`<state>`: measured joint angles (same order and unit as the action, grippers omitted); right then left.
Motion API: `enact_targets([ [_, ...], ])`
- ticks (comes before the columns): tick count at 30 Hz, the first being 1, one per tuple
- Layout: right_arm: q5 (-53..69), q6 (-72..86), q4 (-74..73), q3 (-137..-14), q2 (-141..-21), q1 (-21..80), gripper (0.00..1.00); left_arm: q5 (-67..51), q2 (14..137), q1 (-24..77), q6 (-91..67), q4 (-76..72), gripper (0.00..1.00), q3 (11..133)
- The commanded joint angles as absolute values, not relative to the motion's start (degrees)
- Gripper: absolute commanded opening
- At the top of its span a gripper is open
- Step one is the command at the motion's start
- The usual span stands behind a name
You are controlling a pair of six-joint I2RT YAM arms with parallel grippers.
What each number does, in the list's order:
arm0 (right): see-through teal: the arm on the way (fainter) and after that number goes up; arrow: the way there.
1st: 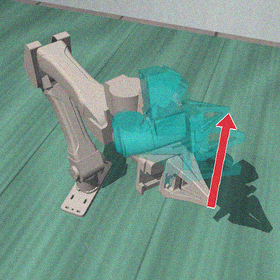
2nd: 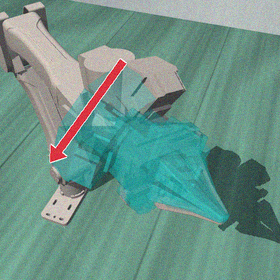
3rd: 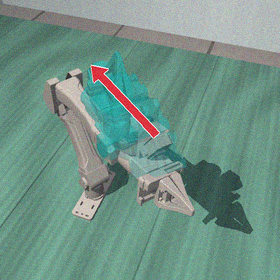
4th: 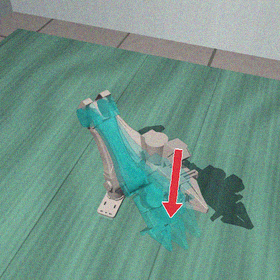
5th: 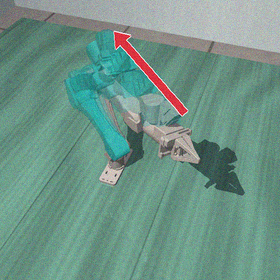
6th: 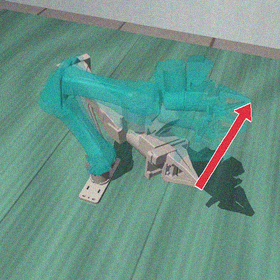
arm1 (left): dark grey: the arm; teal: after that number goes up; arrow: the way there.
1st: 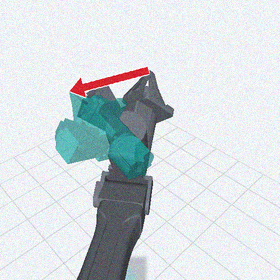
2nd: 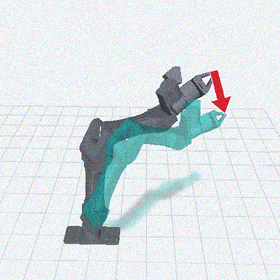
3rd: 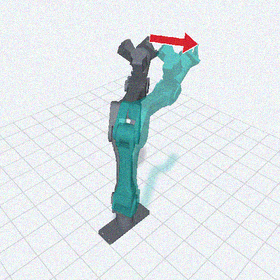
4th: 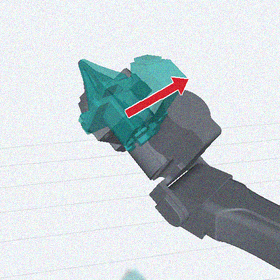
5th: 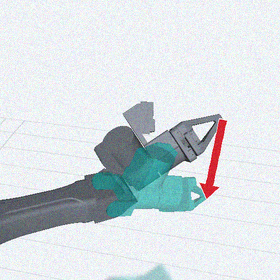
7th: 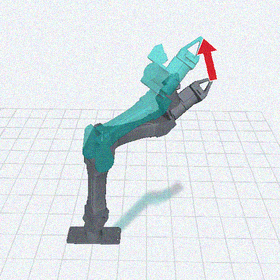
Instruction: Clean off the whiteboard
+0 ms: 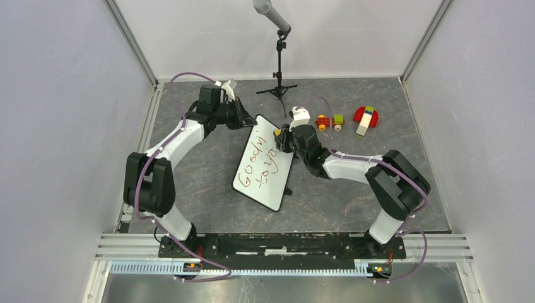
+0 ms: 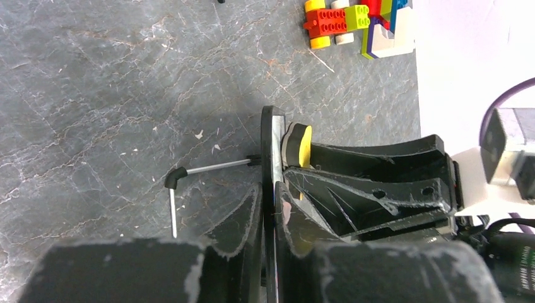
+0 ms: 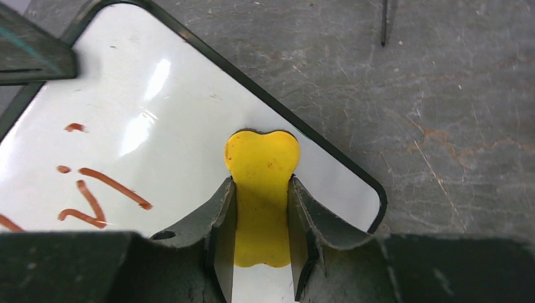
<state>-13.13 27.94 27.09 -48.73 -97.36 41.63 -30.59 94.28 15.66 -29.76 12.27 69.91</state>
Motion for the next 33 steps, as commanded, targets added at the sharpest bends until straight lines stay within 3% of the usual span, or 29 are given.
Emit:
enact_targets([
  [1,-5.3,17.6,23.5,-53.7,-98.4,42.6,0.23,-33.5,94.6,15.8,-32.2,8.7,0.13,70.5],
  [7,5.7,11.0,18.8,-59.5,-99.5,42.8,0.22,-33.8,94.7,15.9,-31.9,8.4,0.05,70.3],
  [18,19.0,5.7,11.0,-68.5,-105.0,44.5,0.21,-33.5,93.7,16.3,-31.5,7.7,0.02,69.8],
  [26,30.1,6.9,18.5,-57.0,-102.6,45.7,0.2,-33.6,93.1,16.5,-31.5,7.8,0.02,69.7],
  [33,21.9,19.6,28.8,-47.0,-102.4,39.4,0.2,-33.3,92.4,16.9,-31.4,7.7,0.02,69.6],
])
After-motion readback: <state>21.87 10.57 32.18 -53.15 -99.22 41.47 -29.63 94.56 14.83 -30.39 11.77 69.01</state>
